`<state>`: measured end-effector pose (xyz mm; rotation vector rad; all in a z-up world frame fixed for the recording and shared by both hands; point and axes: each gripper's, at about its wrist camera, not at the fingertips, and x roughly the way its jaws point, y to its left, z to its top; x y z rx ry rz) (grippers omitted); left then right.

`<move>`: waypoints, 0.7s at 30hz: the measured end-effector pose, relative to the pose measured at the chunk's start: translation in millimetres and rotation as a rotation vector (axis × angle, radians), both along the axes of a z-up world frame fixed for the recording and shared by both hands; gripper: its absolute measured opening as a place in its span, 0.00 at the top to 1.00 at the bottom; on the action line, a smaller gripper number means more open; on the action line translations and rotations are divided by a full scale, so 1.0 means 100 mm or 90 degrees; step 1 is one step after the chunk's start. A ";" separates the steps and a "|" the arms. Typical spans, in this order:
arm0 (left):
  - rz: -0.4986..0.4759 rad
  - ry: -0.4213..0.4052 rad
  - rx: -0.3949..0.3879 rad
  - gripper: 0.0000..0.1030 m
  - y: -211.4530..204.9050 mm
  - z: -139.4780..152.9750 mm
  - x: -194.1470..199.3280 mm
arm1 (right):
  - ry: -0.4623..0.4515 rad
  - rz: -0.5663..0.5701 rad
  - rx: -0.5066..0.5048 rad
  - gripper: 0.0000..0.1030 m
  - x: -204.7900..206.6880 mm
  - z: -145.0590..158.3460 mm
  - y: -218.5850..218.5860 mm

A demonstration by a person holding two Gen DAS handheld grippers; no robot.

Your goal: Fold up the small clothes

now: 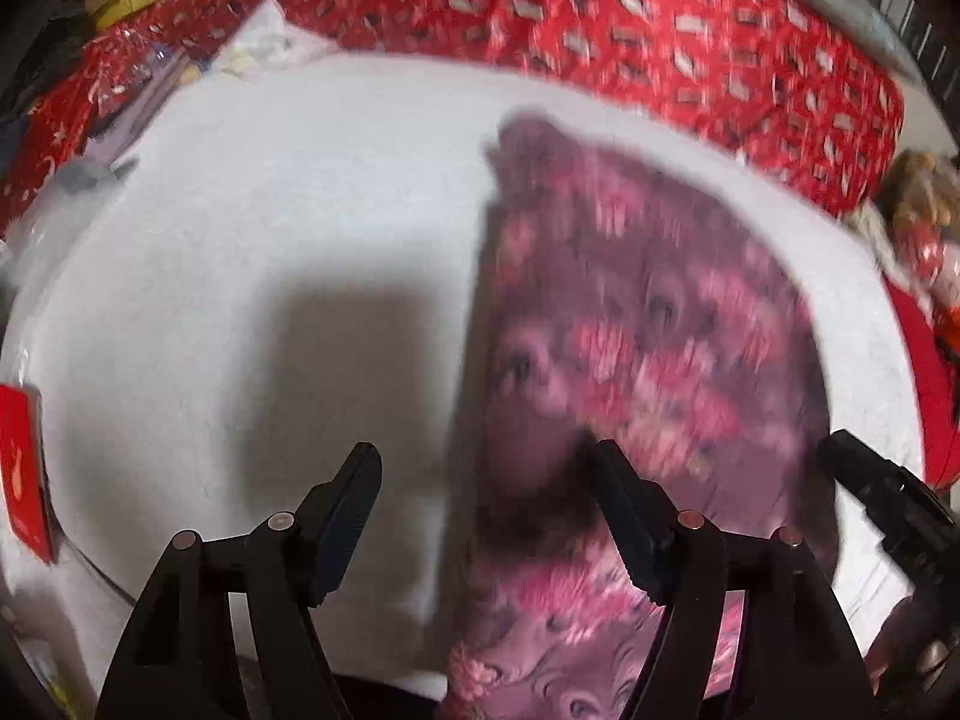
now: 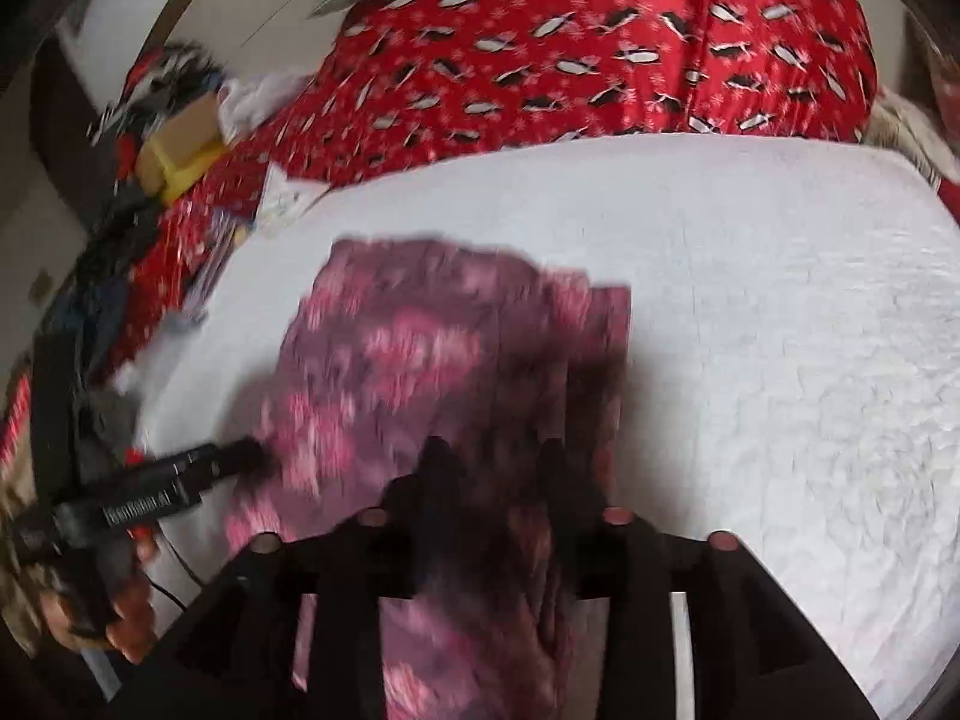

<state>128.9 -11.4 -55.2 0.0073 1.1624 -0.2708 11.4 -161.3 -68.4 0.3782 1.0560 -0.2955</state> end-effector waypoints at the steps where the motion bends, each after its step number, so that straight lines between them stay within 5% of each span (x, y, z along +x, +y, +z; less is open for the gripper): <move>1: -0.004 0.005 0.010 0.28 -0.03 -0.09 -0.02 | 0.027 0.007 -0.001 0.61 0.01 -0.10 0.02; 7: -0.025 -0.041 0.028 0.31 -0.06 0.12 -0.27 | 0.000 -0.013 -0.005 0.61 -0.19 0.10 0.16; 13: -0.040 -0.057 0.080 0.32 -0.10 0.09 -0.50 | 0.067 -0.037 -0.004 0.49 -0.42 -0.12 0.21; 18: -0.050 -0.110 0.086 0.32 -0.09 0.36 -0.82 | 0.065 -0.035 -0.109 0.46 -0.61 0.26 0.40; 21: -0.049 -0.139 0.083 0.31 -0.06 0.52 -1.13 | 0.039 -0.032 -0.134 0.28 -0.77 0.47 0.51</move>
